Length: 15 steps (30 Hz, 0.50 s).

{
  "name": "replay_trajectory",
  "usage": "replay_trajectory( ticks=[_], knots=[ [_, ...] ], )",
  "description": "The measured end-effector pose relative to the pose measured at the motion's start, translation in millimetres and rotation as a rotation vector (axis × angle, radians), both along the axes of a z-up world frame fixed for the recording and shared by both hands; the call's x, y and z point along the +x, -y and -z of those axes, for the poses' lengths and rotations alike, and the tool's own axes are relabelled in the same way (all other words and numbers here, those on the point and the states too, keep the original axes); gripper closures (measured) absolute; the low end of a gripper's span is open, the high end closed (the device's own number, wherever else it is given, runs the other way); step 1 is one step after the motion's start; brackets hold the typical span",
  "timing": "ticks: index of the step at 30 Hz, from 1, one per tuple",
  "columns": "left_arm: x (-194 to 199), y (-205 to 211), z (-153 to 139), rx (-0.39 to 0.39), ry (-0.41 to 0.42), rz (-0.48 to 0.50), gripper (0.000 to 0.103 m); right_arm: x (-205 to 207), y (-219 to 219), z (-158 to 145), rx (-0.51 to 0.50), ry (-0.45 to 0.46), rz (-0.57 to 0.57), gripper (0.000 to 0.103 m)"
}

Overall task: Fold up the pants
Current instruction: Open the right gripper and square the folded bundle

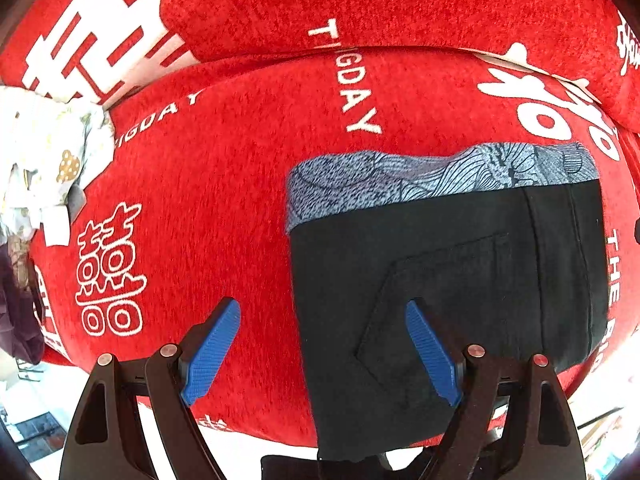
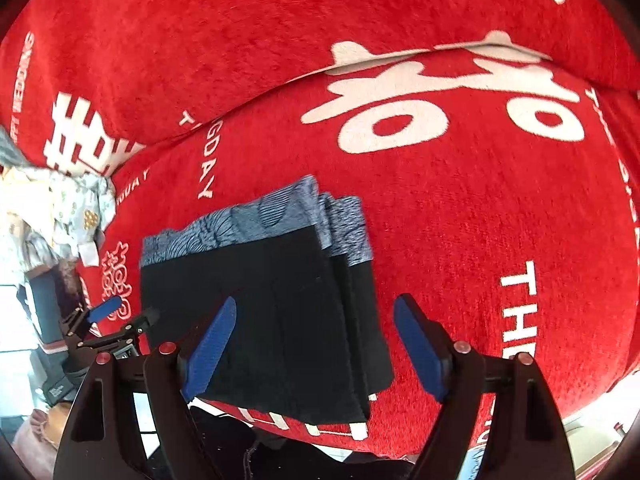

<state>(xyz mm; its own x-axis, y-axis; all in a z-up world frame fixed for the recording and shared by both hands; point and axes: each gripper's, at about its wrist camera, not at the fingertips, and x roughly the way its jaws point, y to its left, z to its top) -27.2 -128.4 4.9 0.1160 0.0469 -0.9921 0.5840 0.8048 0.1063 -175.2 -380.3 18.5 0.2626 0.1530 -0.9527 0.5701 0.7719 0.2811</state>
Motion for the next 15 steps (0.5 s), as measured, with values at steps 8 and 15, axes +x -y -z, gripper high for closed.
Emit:
replay_trajectory(
  ticks=[8, 15],
  knots=[
    [-2, -7, 20, 0.021, -0.031, -0.024, 0.017, 21, -36, 16, -0.065, -0.06, -0.139, 0.054],
    [-5, -8, 12, 0.015, -0.03, -0.008, 0.017, 13, -37, 52, -0.089, -0.16, -0.117, 0.053]
  ],
)
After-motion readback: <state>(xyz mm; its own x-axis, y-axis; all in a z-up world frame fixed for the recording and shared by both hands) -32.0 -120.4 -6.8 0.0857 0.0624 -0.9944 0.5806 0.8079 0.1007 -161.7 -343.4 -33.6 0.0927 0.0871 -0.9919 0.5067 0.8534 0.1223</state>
